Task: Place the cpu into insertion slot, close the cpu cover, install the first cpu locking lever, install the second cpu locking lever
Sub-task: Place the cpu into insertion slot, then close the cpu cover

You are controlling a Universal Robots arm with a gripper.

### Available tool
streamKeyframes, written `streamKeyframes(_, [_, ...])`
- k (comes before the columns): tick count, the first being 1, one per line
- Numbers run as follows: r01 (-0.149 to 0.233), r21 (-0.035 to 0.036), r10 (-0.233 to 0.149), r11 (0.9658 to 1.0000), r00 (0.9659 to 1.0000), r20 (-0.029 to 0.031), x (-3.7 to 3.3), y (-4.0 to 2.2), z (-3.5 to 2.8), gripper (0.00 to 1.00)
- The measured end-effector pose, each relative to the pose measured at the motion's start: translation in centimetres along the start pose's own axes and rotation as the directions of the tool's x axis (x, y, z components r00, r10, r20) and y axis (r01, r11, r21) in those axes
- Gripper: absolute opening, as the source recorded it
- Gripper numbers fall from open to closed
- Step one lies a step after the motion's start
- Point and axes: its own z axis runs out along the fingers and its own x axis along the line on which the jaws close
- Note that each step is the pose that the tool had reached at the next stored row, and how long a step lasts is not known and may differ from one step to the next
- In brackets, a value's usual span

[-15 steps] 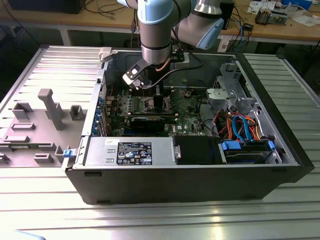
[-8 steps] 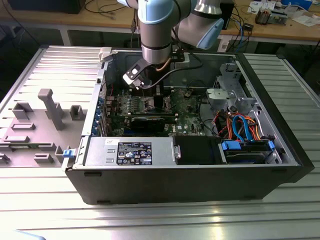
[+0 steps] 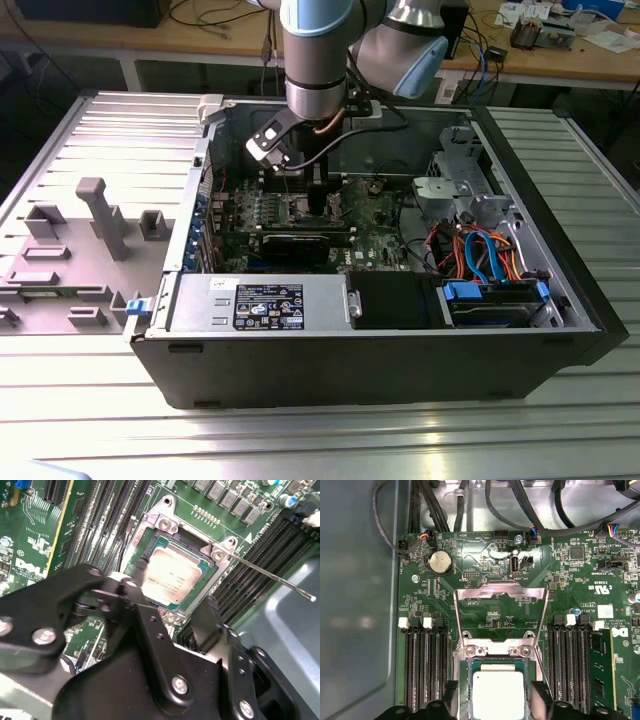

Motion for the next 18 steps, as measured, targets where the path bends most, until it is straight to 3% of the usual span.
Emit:
streamKeyframes(1, [0.000,0.0081,0.000,1.0000,1.0000,0.0001,-0.01,0.08,-0.08,0.60])
streamKeyframes(5, [0.005,0.0149,-0.005,0.9999,1.0000,0.0001,0.00,0.23,-0.16,0.35])
streamKeyframes(6, [0.004,0.0199,-0.004,0.9998,1.0000,0.0000,0.00,0.28,-0.21,0.35])
streamKeyframes(9, [0.004,0.0347,-0.004,0.9994,1.0000,-0.0001,0.00,0.41,-0.38,0.17])
streamKeyframes(12, [0.012,0.0411,-0.012,0.9991,0.9999,-0.0005,0.00,0.45,-0.41,0.11])
streamKeyframes(13, [0.033,0.0423,-0.033,0.9985,0.9994,-0.0017,0.00,0.48,-0.40,0.11])
streamKeyframes(18, [0.047,0.0428,-0.047,0.9980,0.9989,-0.0026,0.00,0.49,-0.40,0.11])
